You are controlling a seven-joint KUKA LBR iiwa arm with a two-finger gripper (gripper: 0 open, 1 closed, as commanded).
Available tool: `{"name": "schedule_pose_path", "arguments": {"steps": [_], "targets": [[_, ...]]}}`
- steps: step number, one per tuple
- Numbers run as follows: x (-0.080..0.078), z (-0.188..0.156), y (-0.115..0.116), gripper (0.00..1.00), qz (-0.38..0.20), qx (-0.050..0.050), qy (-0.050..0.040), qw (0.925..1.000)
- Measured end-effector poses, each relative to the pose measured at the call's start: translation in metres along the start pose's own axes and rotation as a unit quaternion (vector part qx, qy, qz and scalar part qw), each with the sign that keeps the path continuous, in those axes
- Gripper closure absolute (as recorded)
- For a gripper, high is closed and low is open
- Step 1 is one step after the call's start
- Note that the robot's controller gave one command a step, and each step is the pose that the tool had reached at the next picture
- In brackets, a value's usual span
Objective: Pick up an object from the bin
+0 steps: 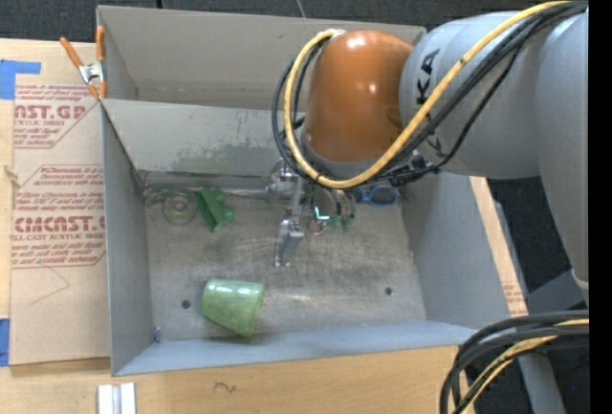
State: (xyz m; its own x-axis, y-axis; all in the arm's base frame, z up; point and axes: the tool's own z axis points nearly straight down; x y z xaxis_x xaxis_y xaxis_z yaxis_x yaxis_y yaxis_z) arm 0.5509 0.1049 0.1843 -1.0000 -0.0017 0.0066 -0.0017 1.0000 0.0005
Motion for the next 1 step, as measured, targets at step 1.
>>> {"name": "schedule_pose_path", "arguments": {"steps": [1], "targets": [[0.0593, 0.0628, 0.0020, 0.00, -0.034, 0.001, 0.0022, 0.9994]]}}
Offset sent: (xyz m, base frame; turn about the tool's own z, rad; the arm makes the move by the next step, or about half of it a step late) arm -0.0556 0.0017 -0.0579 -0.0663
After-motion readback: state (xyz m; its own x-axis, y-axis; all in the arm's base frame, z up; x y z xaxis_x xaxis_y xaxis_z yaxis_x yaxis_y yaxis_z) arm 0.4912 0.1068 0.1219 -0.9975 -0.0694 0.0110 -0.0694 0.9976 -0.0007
